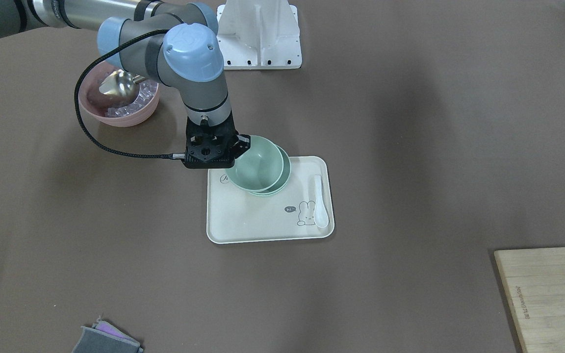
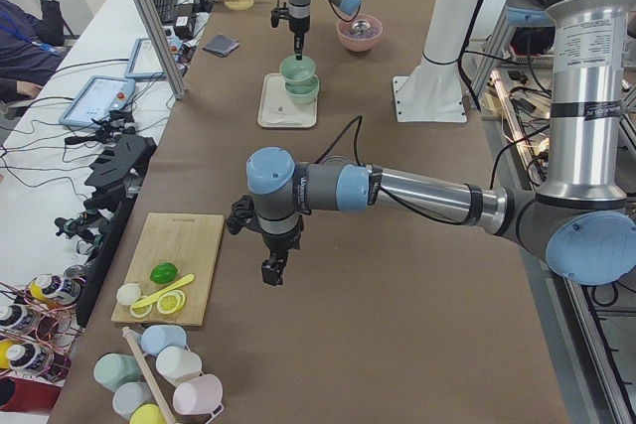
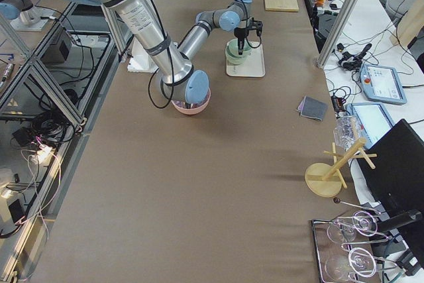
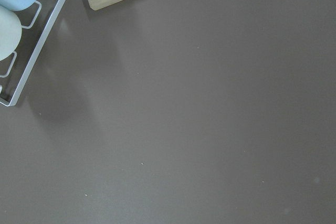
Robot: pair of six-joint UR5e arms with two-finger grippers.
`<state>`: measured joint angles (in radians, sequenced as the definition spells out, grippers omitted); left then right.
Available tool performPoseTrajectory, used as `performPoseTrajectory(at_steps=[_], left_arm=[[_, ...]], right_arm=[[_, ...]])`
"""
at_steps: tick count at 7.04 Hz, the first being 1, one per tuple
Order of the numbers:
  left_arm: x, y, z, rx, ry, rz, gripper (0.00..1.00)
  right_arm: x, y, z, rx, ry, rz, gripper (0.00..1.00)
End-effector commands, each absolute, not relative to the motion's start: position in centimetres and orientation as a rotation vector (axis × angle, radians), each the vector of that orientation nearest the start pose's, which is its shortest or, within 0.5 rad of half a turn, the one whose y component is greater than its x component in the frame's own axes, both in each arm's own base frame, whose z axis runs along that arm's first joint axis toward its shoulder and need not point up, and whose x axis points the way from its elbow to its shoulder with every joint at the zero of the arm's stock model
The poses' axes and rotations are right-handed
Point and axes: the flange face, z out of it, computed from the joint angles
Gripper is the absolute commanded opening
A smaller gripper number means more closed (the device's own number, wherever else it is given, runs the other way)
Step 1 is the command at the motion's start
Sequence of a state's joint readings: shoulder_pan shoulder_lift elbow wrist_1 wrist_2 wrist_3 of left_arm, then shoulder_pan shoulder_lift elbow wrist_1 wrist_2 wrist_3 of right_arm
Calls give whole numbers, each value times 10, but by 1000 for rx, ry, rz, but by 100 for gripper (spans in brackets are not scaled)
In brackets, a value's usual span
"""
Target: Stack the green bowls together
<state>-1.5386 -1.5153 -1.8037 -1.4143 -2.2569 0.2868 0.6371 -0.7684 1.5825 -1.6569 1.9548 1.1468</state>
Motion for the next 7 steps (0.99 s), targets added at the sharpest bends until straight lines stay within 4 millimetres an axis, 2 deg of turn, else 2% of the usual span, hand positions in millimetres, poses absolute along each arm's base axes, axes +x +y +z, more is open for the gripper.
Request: performPoseTrajectory(at_steps=[1, 4, 7], left_arm=[[-55, -466, 591, 111, 677, 315, 98], [-56, -466, 590, 112, 675, 315, 98], [-55, -466, 590, 113, 677, 316, 98]], right_arm=[[-538, -492, 179, 50, -832, 46, 0], [-548, -492, 189, 60, -850, 42, 0], [-548, -493, 195, 68, -849, 43, 0]])
